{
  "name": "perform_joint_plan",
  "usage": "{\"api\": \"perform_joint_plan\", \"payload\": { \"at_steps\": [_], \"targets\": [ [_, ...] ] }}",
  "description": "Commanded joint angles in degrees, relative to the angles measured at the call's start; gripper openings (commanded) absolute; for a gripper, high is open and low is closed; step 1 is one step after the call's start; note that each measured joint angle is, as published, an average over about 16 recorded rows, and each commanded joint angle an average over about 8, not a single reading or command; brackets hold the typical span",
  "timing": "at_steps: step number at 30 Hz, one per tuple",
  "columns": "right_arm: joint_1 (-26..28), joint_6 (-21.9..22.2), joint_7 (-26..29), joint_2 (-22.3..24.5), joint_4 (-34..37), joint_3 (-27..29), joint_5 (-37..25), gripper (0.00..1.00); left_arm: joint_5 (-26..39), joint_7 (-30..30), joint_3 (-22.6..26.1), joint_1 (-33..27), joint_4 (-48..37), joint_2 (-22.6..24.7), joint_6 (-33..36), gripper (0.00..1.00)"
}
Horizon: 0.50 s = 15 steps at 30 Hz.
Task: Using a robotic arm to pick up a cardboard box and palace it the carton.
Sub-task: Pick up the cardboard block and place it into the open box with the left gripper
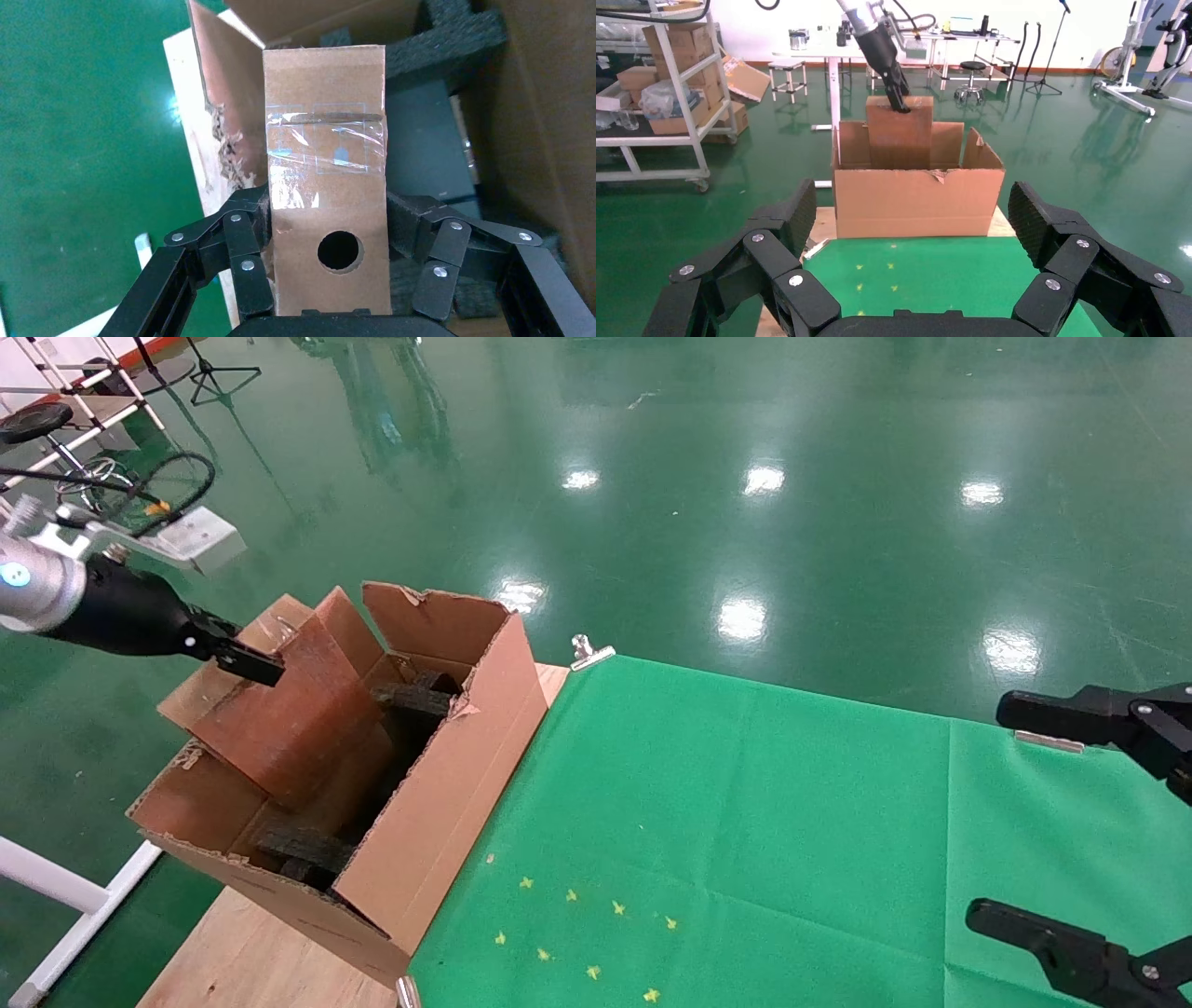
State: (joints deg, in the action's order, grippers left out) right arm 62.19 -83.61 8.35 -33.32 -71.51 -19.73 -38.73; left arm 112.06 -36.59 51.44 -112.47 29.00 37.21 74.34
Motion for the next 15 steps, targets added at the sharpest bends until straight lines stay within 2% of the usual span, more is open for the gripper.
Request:
{"api": "perform_joint_plan", "payload": {
  "at_steps": [1, 15],
  "targets": [
    [0.0, 0.0, 0.0, 0.0, 0.0, 0.0, 0.0, 1.0, 0.5, 0.5, 0.2, 0.6, -2.7, 0.9, -1.7, 0.0],
    [0.0, 0.0, 0.0, 0.0, 0.0, 0.0, 0.0, 1.0, 1.1, 1.9, 0.5, 4.0, -14.5, 5.9, -10.8, 0.0]
  ]
}}
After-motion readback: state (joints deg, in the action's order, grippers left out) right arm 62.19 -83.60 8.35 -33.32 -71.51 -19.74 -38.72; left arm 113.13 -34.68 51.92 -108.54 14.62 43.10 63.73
